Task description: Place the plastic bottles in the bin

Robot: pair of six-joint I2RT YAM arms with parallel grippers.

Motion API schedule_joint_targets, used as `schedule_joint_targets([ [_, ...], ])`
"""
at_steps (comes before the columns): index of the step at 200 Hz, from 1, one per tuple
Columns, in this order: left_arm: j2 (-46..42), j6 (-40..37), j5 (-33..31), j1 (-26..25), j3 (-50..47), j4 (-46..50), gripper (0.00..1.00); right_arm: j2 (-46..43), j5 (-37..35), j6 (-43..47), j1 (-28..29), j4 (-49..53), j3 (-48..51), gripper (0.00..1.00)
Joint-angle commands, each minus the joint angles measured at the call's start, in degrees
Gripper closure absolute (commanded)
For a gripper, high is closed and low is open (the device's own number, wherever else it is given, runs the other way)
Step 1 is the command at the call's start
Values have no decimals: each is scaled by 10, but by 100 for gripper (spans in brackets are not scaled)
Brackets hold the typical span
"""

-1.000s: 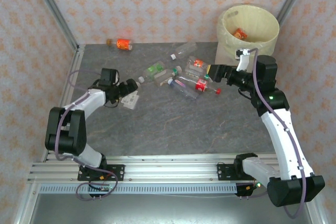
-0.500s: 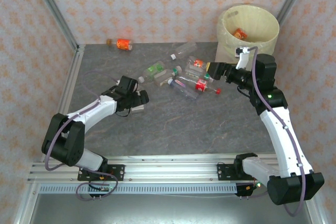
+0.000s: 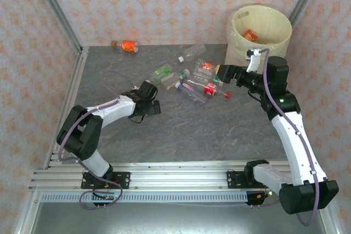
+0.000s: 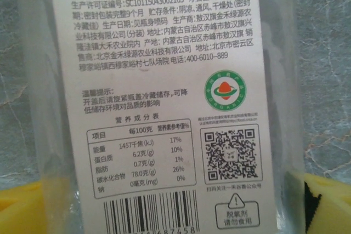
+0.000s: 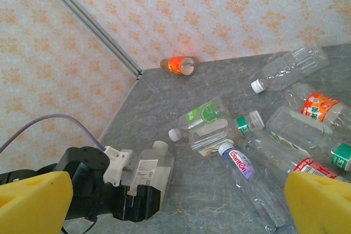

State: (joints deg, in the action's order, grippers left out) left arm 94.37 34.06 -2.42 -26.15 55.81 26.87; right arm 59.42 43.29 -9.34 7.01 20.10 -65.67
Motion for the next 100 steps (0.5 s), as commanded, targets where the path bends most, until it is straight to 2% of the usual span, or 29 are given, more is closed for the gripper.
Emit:
schedule_joint_targets([
  [1, 17, 3, -80, -13, 33, 44, 0, -3, -7, 5, 4, -14, 2, 1],
  [54, 44, 23, -131, -31, 45, 62, 0, -3, -9, 11, 4, -6, 3, 0],
  [100, 50, 34, -61, -31, 11, -3, 3, 0, -8, 10, 4, -8, 2, 0],
])
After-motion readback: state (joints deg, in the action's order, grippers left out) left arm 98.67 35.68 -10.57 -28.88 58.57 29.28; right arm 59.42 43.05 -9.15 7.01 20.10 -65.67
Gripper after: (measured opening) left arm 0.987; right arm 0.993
